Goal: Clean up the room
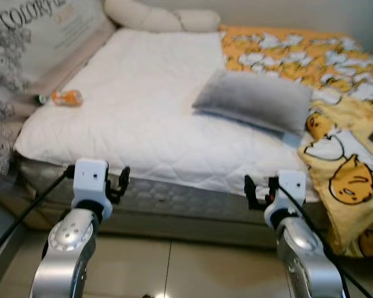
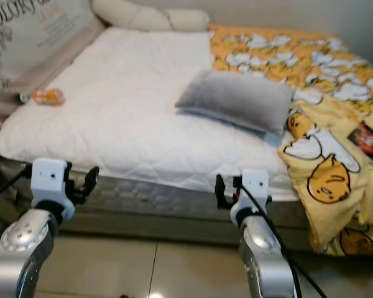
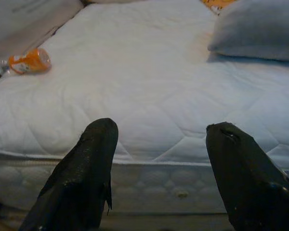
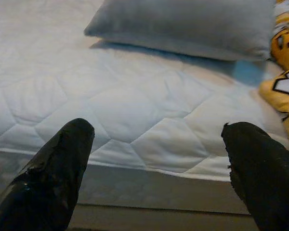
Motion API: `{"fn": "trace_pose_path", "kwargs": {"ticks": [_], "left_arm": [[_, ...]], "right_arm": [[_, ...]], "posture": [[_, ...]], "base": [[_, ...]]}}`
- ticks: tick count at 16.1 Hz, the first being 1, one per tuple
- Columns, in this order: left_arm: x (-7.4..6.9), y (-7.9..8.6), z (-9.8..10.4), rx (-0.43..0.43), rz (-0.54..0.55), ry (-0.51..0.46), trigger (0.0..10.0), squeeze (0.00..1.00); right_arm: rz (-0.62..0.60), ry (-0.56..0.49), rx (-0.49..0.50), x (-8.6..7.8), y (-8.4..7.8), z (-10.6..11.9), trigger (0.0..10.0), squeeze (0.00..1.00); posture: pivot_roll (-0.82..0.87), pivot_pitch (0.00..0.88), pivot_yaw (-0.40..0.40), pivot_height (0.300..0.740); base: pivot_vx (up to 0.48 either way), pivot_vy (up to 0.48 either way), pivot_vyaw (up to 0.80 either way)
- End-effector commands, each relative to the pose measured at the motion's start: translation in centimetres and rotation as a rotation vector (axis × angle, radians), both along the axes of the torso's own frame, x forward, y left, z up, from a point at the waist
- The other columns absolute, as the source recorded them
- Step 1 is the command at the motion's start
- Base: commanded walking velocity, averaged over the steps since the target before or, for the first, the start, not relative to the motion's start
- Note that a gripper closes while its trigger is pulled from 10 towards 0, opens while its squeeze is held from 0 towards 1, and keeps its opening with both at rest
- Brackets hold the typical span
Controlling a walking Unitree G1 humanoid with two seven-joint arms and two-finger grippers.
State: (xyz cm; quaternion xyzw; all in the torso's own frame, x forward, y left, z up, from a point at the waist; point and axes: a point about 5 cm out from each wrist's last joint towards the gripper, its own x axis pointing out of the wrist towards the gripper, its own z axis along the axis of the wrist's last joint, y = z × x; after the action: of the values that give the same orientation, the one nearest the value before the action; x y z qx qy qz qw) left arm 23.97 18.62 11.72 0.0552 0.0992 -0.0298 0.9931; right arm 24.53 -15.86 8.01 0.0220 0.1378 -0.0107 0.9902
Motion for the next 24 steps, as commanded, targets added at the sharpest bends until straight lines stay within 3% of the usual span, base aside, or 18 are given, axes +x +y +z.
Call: {"fn": "trace_pose_path", "kwargs": {"ticks": [1,6,16,18,21,24], "left_arm": [[-0.1,-0.2,-0.4,-0.004,0.002,0.014,10.0,0.00],[-0.5,0.0,-0.6,0.025,0.009,0.013,10.0,0.00],[0.0,0.2,0.0,0.033,0.003,-0.012,10.0,0.00],[0.0,0.3,0.0,0.033,0.000,-0.011,10.0,0.00],[0.1,0.2,0.2,-0.015,0.020,-0.009,10.0,0.00],[0.7,0.2,0.8,0.009,0.001,-0.052,10.0,0.00]], "right_arm": [[-0.008,-0.026,-0.007,0.0,-0.5,0.5,10.0,0.00],[0.015,-0.021,-0.014,-0.4,-0.9,0.0,10.0,0.00],[0.097,-0.048,0.057,0.2,0.4,0.4,10.0,0.00],[0.098,-0.030,0.007,0.2,0.1,0.2,10.0,0.00],[0.157,-0.053,0.013,0.5,0.6,0.8,10.0,0.00],[0.097,-0.048,0.027,1.2,0.8,0.9,10.0,0.00]], "posture": [[-0.04,0.000,-0.001,0.740],[-0.02,0.000,-0.024,0.740],[-0.01,0.000,-0.012,0.740],[-0.01,0.000,-0.008,0.740],[-0.01,0.000,-0.003,0.740],[-0.01,0.000,-0.005,0.740]], "base": [[0.000,0.315,0.00],[0.000,0.313,0.00],[0.000,0.309,0.00],[0.000,0.308,0.00],[0.000,0.096,0.00],[0.000,0.000,0.00]]}}
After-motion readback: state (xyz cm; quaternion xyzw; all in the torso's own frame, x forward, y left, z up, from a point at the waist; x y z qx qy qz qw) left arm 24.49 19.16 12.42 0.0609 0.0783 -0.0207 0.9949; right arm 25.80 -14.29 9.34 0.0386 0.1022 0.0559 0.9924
